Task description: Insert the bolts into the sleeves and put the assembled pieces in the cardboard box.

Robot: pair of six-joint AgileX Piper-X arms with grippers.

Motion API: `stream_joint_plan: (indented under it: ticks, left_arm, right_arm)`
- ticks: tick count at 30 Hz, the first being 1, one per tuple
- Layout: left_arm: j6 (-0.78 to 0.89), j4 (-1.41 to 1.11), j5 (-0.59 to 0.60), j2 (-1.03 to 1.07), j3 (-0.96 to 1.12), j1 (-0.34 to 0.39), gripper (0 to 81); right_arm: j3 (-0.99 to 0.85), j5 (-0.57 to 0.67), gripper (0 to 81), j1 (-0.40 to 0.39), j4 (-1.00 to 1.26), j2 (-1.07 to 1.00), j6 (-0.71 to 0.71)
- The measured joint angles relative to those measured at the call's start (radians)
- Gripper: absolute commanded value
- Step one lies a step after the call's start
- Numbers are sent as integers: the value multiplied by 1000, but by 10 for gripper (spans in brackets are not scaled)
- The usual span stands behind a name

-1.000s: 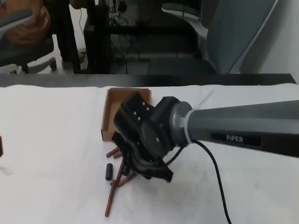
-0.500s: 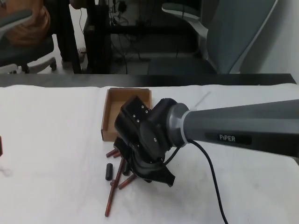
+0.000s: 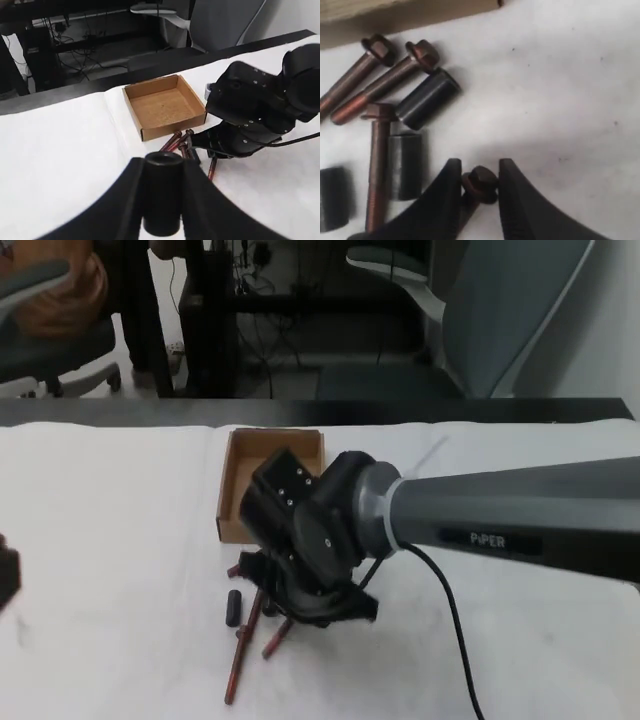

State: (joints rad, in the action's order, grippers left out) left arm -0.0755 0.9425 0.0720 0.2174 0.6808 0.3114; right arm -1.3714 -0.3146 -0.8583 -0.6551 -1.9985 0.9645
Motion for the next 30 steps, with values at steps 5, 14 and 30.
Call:
stream_joint_plan:
  ticks: [5,14,30]
  left_arm:
    - [-8,-87,64,2,-103,0,18]
    - [54,-585,262,51,-423,0,18]
    - [85,-1424,9,608,-626,390,18]
  right_arm:
    - [3,-158,4,-3,-12,142,-281]
    - [93,-177,4,-16,158,509,-759]
    - [456,-38,4,-196,510,735,-830]
